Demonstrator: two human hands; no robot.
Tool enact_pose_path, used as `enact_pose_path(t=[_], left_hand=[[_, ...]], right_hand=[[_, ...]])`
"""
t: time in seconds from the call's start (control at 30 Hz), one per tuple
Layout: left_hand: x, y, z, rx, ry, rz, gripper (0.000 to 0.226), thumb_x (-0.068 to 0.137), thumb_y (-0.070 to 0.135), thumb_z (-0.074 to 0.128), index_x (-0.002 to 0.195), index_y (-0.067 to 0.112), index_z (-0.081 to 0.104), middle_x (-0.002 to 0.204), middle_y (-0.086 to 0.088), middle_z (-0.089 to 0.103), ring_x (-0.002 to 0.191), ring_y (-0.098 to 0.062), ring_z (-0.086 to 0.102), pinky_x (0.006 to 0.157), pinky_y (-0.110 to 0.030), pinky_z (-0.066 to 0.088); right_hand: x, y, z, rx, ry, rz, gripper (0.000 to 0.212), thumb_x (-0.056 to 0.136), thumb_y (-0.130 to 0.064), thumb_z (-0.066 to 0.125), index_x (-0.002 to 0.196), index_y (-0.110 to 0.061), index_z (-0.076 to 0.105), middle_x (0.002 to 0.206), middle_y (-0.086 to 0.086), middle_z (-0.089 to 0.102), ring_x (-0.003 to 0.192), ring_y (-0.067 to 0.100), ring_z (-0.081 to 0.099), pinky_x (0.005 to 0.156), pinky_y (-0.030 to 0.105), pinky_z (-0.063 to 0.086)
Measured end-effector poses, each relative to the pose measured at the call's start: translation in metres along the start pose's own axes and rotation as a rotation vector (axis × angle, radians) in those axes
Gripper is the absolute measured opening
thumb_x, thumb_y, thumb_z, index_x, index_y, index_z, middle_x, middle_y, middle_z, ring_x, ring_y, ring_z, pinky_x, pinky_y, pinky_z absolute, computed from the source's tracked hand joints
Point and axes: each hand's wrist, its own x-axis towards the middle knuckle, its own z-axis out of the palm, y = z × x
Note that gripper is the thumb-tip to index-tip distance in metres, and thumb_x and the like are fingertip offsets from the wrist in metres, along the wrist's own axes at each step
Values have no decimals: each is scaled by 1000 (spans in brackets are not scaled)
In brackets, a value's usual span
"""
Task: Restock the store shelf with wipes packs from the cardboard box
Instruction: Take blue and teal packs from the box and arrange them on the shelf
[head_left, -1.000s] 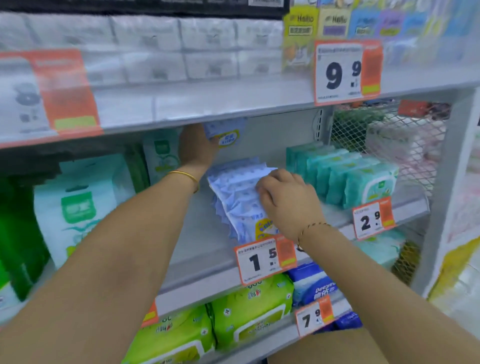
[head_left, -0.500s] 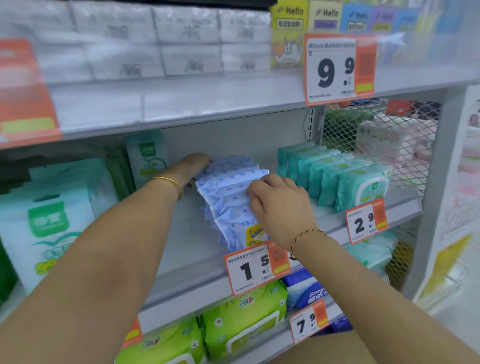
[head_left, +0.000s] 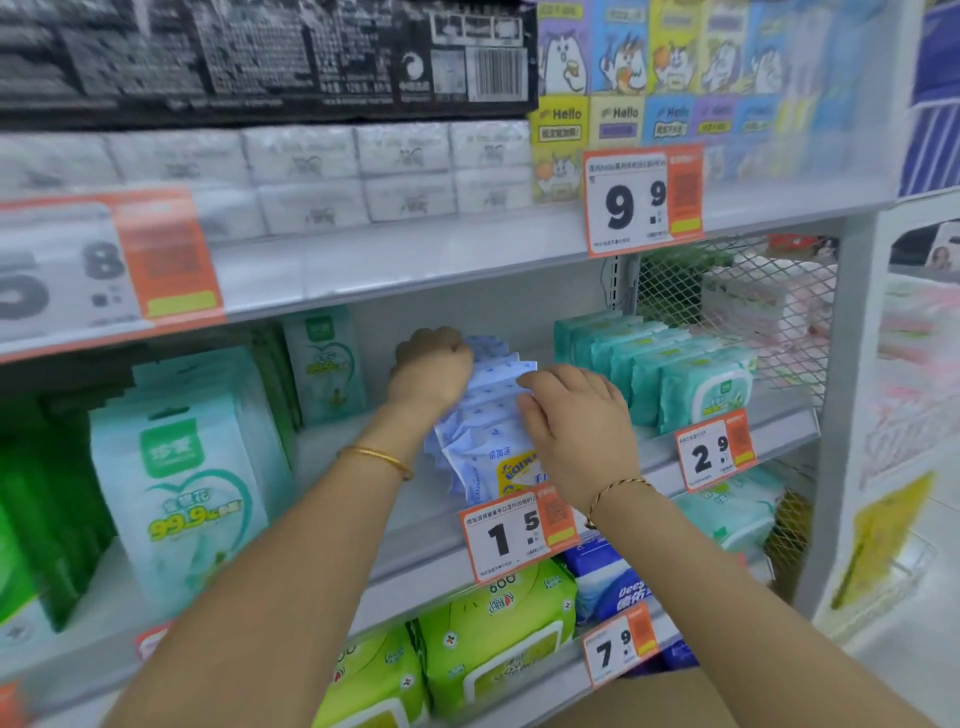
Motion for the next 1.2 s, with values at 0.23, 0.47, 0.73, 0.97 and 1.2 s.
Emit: enact_pose_path(t=[0.23, 0.47, 0.73, 0.97, 1.2], left_hand=[[-206, 55, 24, -294, 335, 544, 44, 77, 21, 41, 117, 20, 62, 122, 6, 60, 111, -14, 47, 96, -27, 34], [-318, 28, 167, 167, -530, 682, 53, 68, 22, 42, 116, 24, 63, 127, -5, 60, 106, -28, 61, 85, -40, 50], [-321, -6, 215, 510, -920, 620, 45, 94, 31, 44, 138, 22, 37, 155, -9, 18, 140, -30, 18, 116, -49, 14], [-328, -23, 222, 478, -978, 596, 49, 97, 31, 39, 144, 25, 27, 159, -6, 7, 144, -26, 12, 117, -45, 9], [-329, -22, 231, 466, -1057, 584, 51, 98, 28, 38, 146, 25, 21, 159, -6, 1, 145, -26, 6, 118, -45, 4]], right_hand=[[-100, 60, -48, 74, 298, 52, 31, 85, -19, 43, 103, -10, 67, 112, 8, 64, 102, 32, 59, 86, 43, 46], [-300, 145, -21, -152, -495, 489, 34, 82, -19, 45, 111, -14, 61, 111, 10, 59, 100, 37, 55, 81, 42, 47], [-404, 162, 86, 14, -1318, 755, 42, 93, -7, 43, 135, -8, 37, 136, 18, 42, 117, 35, 50, 88, 37, 45], [-451, 168, 145, -232, -1593, 485, 65, 88, -4, 55, 144, -17, 24, 150, 7, 24, 137, 34, 25, 101, 46, 41], [-463, 175, 172, -286, -1759, 334, 73, 89, -15, 56, 149, -24, 14, 153, 7, 22, 139, 33, 24, 105, 50, 37]])
